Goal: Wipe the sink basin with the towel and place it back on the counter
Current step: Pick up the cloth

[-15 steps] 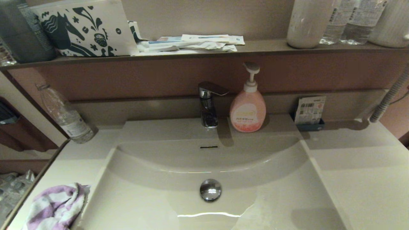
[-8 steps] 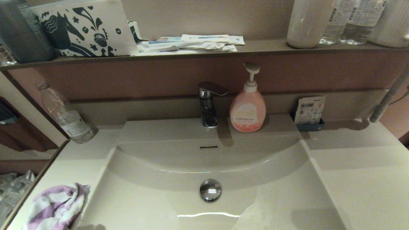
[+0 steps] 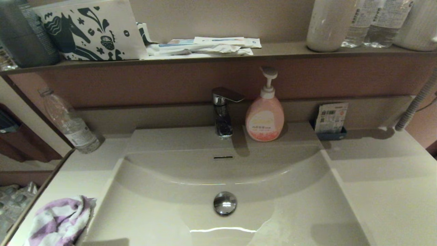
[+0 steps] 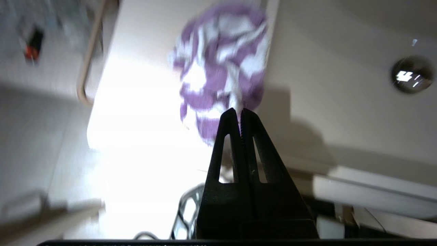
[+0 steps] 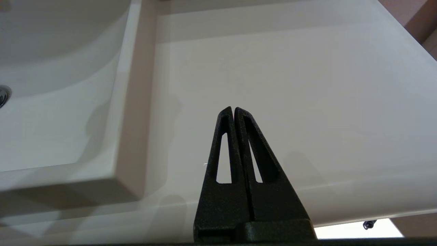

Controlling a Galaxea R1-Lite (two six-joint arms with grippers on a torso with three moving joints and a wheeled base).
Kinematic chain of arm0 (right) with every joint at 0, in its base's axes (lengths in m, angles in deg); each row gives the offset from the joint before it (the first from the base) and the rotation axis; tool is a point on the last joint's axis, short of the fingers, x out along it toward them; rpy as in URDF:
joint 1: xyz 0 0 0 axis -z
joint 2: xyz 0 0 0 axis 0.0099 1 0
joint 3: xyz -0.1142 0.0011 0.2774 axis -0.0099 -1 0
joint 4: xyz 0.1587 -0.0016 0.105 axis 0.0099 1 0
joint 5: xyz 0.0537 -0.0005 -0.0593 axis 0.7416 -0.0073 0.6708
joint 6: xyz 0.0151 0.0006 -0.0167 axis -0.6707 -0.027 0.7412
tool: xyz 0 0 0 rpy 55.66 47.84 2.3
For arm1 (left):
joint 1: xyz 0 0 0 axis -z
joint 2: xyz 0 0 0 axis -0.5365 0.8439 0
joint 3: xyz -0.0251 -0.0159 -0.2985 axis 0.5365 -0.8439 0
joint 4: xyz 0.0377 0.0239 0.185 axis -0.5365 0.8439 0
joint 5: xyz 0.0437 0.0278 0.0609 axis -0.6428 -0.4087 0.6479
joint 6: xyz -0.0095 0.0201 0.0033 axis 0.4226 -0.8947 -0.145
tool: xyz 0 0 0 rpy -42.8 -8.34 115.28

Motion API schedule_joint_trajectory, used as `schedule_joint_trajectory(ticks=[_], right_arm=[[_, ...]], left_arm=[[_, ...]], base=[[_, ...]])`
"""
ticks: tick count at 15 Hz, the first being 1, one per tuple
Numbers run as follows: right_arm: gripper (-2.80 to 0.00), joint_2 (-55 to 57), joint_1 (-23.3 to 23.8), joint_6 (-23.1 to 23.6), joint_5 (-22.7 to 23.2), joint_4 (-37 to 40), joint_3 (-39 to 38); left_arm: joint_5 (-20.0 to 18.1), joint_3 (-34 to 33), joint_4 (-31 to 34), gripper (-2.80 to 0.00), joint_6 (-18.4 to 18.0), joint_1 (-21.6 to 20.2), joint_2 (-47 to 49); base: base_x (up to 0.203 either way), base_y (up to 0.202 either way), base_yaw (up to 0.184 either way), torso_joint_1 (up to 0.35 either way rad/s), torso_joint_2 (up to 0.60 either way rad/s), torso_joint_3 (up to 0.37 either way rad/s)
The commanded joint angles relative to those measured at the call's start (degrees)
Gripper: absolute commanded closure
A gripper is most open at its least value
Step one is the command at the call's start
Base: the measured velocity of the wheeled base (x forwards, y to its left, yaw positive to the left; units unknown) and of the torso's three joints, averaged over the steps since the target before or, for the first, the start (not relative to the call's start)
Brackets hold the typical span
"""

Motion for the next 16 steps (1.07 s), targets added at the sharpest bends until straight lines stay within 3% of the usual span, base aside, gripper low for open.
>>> schedule_joint_trajectory(ticks=[1, 4, 8, 9, 12, 16], right_arm=[[0.00, 0.07, 0.00, -0.03, -0.01, 0.09, -0.01], [0.00, 0.07, 0.00, 0.01, -0.01, 0.01, -0.02], [0.00, 0.07, 0.00, -0.07, -0.01, 0.03, -0.02], [0.00, 0.07, 0.00, 0.00, -0.01, 0.01, -0.01], [0.00, 0.07, 0.00, 0.00, -0.01, 0.01, -0.01], [0.00, 0.07, 0.00, -0.03, -0.01, 0.01, -0.02]], left_arm=[[0.03, 0.69, 0.87, 0.00, 1.85, -0.13, 8.87], [-0.27, 0.82, 0.45, 0.00, 6.08, -0.12, 17.28], [-0.12, 1.05, -5.47, 0.00, 7.07, -0.17, 26.30], [0.00, 1.46, -7.11, -2.80, 6.97, -0.14, 28.30], [1.50, 2.36, -8.31, -2.80, 7.30, -0.85, 33.70], [4.59, 2.94, -8.44, -2.80, 7.20, -4.86, 36.73]], base=[[0.000, 0.000, 0.000, 0.000, 0.00, 0.000], [0.000, 0.000, 0.000, 0.000, 0.00, 0.000], [0.000, 0.000, 0.000, 0.000, 0.00, 0.000], [0.000, 0.000, 0.000, 0.000, 0.00, 0.000], [0.000, 0.000, 0.000, 0.000, 0.00, 0.000], [0.000, 0.000, 0.000, 0.000, 0.00, 0.000]])
